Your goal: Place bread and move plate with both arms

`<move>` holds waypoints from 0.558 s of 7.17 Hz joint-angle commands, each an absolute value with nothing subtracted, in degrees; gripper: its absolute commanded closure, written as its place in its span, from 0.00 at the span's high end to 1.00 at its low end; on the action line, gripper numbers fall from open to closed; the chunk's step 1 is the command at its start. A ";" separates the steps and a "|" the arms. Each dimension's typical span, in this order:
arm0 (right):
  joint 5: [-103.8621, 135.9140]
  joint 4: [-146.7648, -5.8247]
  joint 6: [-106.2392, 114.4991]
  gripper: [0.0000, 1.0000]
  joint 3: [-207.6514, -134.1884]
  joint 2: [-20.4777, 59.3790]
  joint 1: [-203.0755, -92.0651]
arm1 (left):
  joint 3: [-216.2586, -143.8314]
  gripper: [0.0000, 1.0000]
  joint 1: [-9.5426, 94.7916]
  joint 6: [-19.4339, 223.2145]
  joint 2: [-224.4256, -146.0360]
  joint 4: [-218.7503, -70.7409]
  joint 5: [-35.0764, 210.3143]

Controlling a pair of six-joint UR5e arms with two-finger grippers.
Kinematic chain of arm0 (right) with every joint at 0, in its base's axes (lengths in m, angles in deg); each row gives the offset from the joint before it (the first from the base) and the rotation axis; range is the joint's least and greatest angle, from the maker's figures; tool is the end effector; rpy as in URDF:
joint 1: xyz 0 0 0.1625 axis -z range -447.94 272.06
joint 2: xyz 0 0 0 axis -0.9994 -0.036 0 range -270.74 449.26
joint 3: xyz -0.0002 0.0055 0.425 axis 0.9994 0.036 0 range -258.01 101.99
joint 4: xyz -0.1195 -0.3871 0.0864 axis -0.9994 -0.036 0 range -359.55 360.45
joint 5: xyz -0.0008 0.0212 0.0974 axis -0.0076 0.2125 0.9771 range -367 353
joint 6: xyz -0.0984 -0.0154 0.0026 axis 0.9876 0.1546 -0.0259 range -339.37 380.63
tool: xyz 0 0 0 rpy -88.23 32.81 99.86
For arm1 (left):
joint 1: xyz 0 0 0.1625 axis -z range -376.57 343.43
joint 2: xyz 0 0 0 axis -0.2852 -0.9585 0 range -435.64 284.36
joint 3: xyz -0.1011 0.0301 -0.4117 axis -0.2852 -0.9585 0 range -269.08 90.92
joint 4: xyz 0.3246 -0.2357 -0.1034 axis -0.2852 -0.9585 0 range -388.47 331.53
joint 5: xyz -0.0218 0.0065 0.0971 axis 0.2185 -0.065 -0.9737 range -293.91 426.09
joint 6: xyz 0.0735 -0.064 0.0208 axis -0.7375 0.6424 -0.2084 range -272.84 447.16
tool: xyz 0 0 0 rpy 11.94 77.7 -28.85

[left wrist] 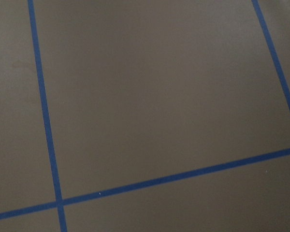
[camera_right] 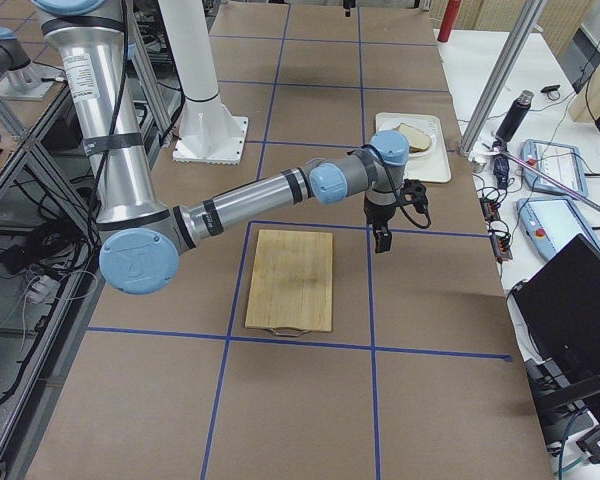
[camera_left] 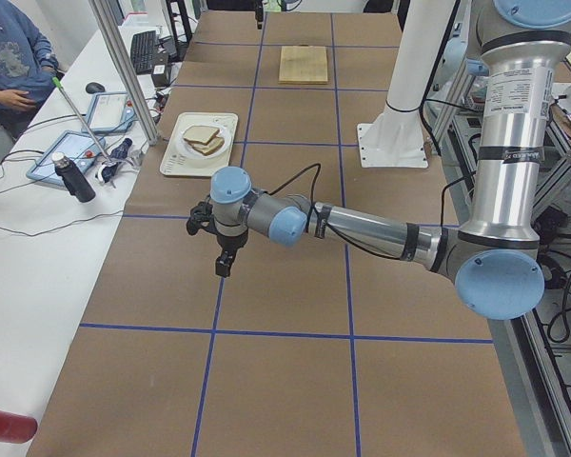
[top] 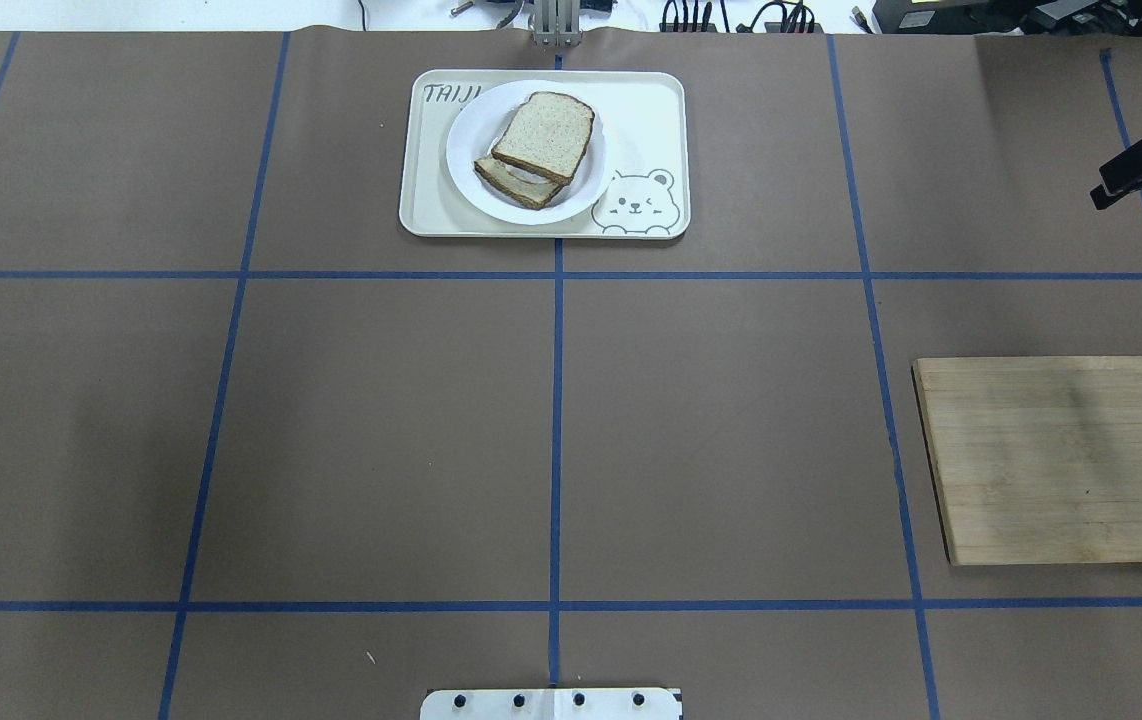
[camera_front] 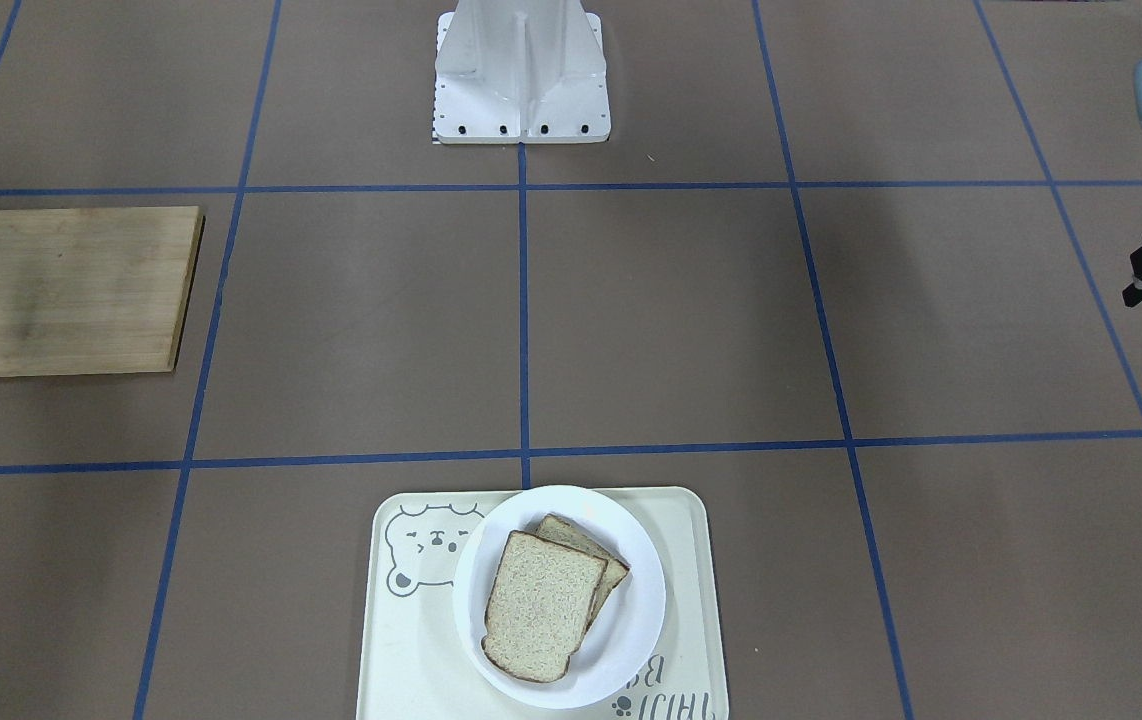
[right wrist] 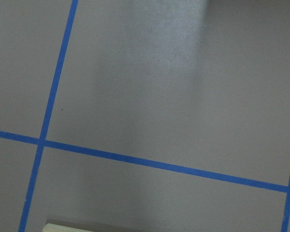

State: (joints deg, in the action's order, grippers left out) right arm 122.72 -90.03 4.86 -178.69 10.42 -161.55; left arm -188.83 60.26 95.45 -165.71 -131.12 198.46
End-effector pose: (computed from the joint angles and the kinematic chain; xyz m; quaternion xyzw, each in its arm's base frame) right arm -0.0931 -0.5637 0.4687 0.0750 -0.3690 -0.0679 0.9239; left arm 0.0512 -0.5091 0.5505 0.1126 0.3821 0.1093 0.9107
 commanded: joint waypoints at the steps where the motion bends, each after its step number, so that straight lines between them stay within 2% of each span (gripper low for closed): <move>1: 122.03 -89.64 4.72 1.00 -178.74 8.59 -161.50 | -188.66 0.98 59.98 94.63 -163.71 -131.04 198.45; 4: 122.12 -89.55 4.90 1.00 -178.47 8.93 -161.50 | -189.88 0.98 59.98 95.33 -163.88 -131.12 199.15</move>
State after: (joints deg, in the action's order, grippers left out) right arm 122.26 -89.64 4.99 -178.57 8.91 -161.51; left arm -189.44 59.99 95.07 -163.91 -131.07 199.02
